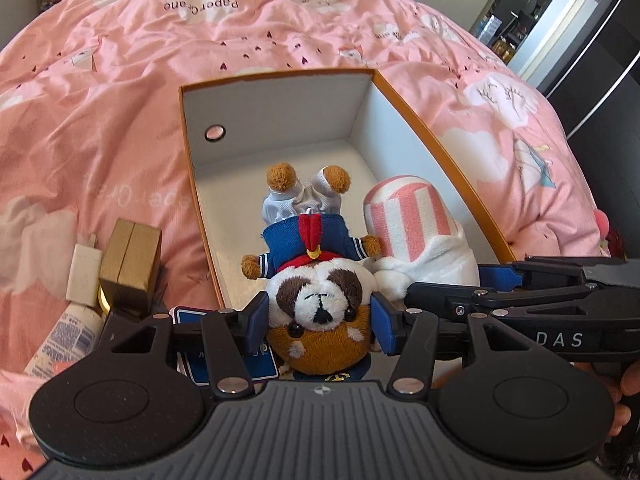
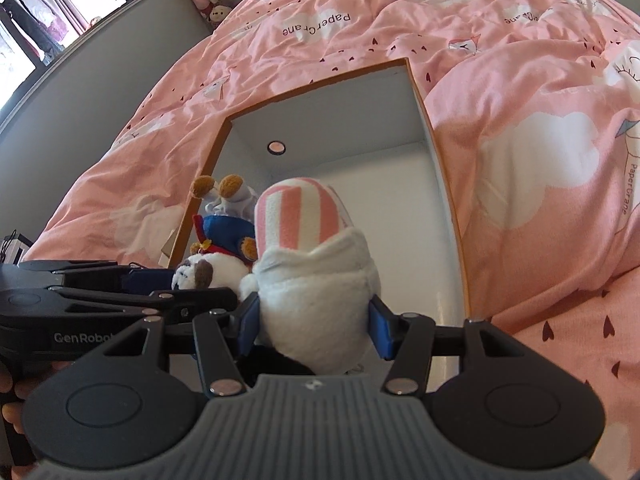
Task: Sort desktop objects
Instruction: 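Carry the plush toys over the shoebox and lower them inside, then open the left gripper to release the plush toys and withdraw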
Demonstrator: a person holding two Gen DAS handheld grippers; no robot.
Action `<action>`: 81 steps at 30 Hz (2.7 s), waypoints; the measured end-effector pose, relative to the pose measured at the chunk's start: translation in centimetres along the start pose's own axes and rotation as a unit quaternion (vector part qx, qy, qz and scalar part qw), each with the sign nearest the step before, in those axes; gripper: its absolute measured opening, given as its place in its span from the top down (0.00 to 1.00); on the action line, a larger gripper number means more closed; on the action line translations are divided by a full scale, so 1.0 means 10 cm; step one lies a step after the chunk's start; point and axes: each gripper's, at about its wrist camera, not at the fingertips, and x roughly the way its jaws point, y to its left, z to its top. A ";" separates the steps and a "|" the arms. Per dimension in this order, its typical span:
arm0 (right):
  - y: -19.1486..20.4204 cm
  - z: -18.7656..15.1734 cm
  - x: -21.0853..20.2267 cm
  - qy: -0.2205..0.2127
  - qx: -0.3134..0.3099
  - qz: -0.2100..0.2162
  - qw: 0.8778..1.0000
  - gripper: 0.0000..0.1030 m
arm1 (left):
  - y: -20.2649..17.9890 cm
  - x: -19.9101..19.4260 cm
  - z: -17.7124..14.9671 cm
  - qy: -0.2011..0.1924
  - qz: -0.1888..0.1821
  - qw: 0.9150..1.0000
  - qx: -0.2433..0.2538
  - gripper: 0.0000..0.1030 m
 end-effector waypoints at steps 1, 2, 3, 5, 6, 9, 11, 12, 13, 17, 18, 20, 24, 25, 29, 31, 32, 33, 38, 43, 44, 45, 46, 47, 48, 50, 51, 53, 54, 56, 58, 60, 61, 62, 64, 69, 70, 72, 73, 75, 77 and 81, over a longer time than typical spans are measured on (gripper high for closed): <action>0.00 0.00 -0.01 0.007 -0.003 0.000 1.000 0.44 | -0.01 -0.01 -0.02 0.006 -0.002 1.000 0.000 0.40; 0.01 -0.01 -0.03 0.013 -0.006 0.001 1.000 0.44 | -0.02 -0.03 -0.04 0.010 -0.004 1.000 0.002 0.40; 0.01 -0.01 -0.05 0.017 -0.008 0.000 1.000 0.44 | -0.04 -0.04 -0.06 0.012 -0.004 1.000 0.004 0.40; 0.02 0.00 -0.08 0.022 -0.012 -0.003 1.000 0.44 | -0.07 -0.07 -0.10 0.016 -0.007 1.000 0.003 0.40; 0.02 0.01 -0.09 0.025 -0.015 -0.003 1.000 0.44 | -0.08 -0.08 -0.12 0.015 -0.005 1.000 0.003 0.40; 0.03 0.00 -0.09 0.034 -0.020 -0.001 0.999 0.44 | -0.10 -0.10 -0.16 0.014 0.005 1.000 0.003 0.40; 0.02 -0.02 -0.07 0.041 -0.016 0.003 0.999 0.45 | -0.10 -0.08 -0.19 0.018 0.006 1.000 0.001 0.40; 0.01 -0.03 -0.06 0.043 -0.012 0.006 0.999 0.45 | -0.09 -0.07 -0.20 0.019 0.005 1.000 0.000 0.40; -0.01 -0.05 -0.05 0.045 -0.005 0.008 0.999 0.45 | -0.09 -0.06 -0.22 0.019 0.005 1.000 -0.001 0.40; 0.01 -0.15 -0.05 0.044 0.019 0.014 0.999 0.45 | -0.11 -0.05 -0.28 0.021 0.019 1.000 0.013 0.40; 0.00 -0.17 -0.05 0.047 0.027 0.019 0.998 0.45 | -0.11 -0.05 -0.29 0.021 0.020 0.999 0.016 0.40; -0.01 -0.19 -0.04 0.053 0.039 0.023 0.998 0.45 | -0.11 -0.06 -0.31 0.023 0.020 0.999 0.017 0.40; 0.05 -0.23 -0.05 0.052 0.028 0.015 0.998 0.46 | -0.09 -0.05 -0.37 0.024 0.020 0.999 0.009 0.40; 0.06 -0.22 -0.04 0.052 0.025 0.014 0.998 0.46 | -0.09 -0.05 -0.38 0.023 0.020 1.000 0.005 0.40; 0.06 -0.10 -0.01 0.061 0.014 0.011 0.998 0.45 | -0.06 -0.06 -0.35 0.014 0.029 0.999 -0.007 0.40; 0.07 -0.03 0.02 0.073 0.009 0.009 0.997 0.45 | -0.05 -0.05 -0.32 0.012 0.031 0.999 -0.013 0.39; 0.07 -0.01 0.04 0.080 0.004 0.007 0.997 0.45 | -0.04 -0.04 -0.31 0.014 0.033 0.999 -0.014 0.39; 0.08 0.02 0.05 0.086 -0.002 0.002 0.996 0.45 | -0.04 -0.03 -0.29 0.018 0.034 0.999 -0.013 0.38; 0.09 0.12 0.12 0.113 -0.016 -0.023 0.993 0.45 | -0.05 0.03 -0.23 0.030 0.042 0.999 -0.010 0.37; 0.19 0.19 0.13 0.133 -0.039 -0.039 0.990 0.44 | -0.02 0.05 -0.21 0.035 0.040 0.999 -0.012 0.37; 0.23 0.21 0.13 0.134 -0.050 -0.046 0.989 0.44 | -0.01 0.05 -0.22 0.036 0.037 0.999 -0.014 0.38; 0.26 0.22 0.13 0.138 -0.059 -0.051 0.987 0.44 | 0.00 0.05 -0.22 0.037 0.035 0.999 -0.017 0.39; 0.28 0.23 0.14 0.142 -0.063 -0.054 0.986 0.44 | 0.01 0.04 -0.23 0.036 0.034 0.999 -0.018 0.40; 0.31 0.25 0.16 0.147 -0.070 -0.059 0.985 0.44 | 0.02 0.02 -0.24 0.034 0.033 0.999 -0.020 0.42; 0.32 0.27 0.18 0.152 -0.077 -0.063 0.983 0.44 | 0.02 -0.01 -0.25 0.031 0.033 0.999 -0.020 0.43; 0.34 0.30 0.22 0.160 -0.085 -0.073 0.981 0.44 | 0.03 -0.11 -0.26 0.019 0.024 0.999 -0.020 0.42; 0.36 0.31 0.25 0.163 -0.088 -0.078 0.980 0.44 | 0.04 -0.16 -0.27 0.014 0.016 1.000 -0.021 0.41; 0.40 0.32 0.30 0.167 -0.092 -0.081 0.978 0.44 | 0.04 -0.28 -0.27 -0.001 0.013 1.000 -0.019 0.41; 0.42 0.32 0.33 0.171 -0.092 -0.080 0.978 0.44 | 0.04 -0.33 -0.27 -0.008 0.015 1.000 -0.018 0.41; 0.46 0.31 0.41 0.180 -0.092 -0.076 0.976 0.43 | 0.05 -0.43 -0.27 -0.023 0.017 0.999 -0.017 0.41; 0.47 0.30 0.51 0.187 -0.088 -0.078 0.975 0.43 | 0.07 -0.47 -0.26 -0.030 0.018 0.999 -0.019 0.41; 0.45 0.29 0.59 0.195 -0.082 -0.082 0.974 0.43 | 0.10 -0.47 -0.26 -0.031 0.024 0.999 -0.024 0.41; 0.43 0.28 0.63 0.200 -0.078 -0.085 0.973 0.42 | 0.13 -0.46 -0.26 -0.031 0.026 0.999 -0.027 0.41; 0.41 0.27 0.67 0.204 -0.075 -0.087 0.972 0.41 | 0.15 -0.45 -0.27 -0.028 0.026 0.999 -0.032 0.41; 0.39 0.25 0.72 0.209 -0.072 -0.091 0.971 0.40 | 0.21 -0.41 -0.28 -0.023 0.025 0.999 -0.040 0.41; 0.39 0.24 0.68 0.207 -0.077 -0.085 0.972 0.37 | 0.30 -0.33 -0.31 -0.011 0.026 0.998 -0.051 0.41; 0.40 0.25 0.66 0.205 -0.078 -0.084 0.972 0.36 | 0.30 -0.32 -0.32 -0.010 0.025 0.998 -0.053 0.41; 0.41 0.26 0.58 0.197 -0.084 -0.083 0.973 0.32 | 0.31 -0.31 -0.33 -0.008 0.022 0.998 -0.056 0.41; 0.42 0.27 0.53 0.190 -0.088 -0.084 0.974 0.32 | 0.31 -0.30 -0.33 -0.007 0.021 0.998 -0.057 0.42; 0.45 0.30 0.35 0.170 -0.101 -0.080 0.977 0.30 | 0.31 -0.28 -0.33 -0.004 0.021 0.998 -0.057 0.45; 0.47 0.35 0.13 0.141 -0.111 -0.074 0.981 0.30 | 0.31 -0.25 -0.33 -0.001 0.023 0.998 -0.058 0.49; 0.36 0.51 -0.22 0.065 -0.114 -0.103 0.986 0.32 | 0.32 -0.18 -0.32 0.007 0.023 0.998 -0.059 0.61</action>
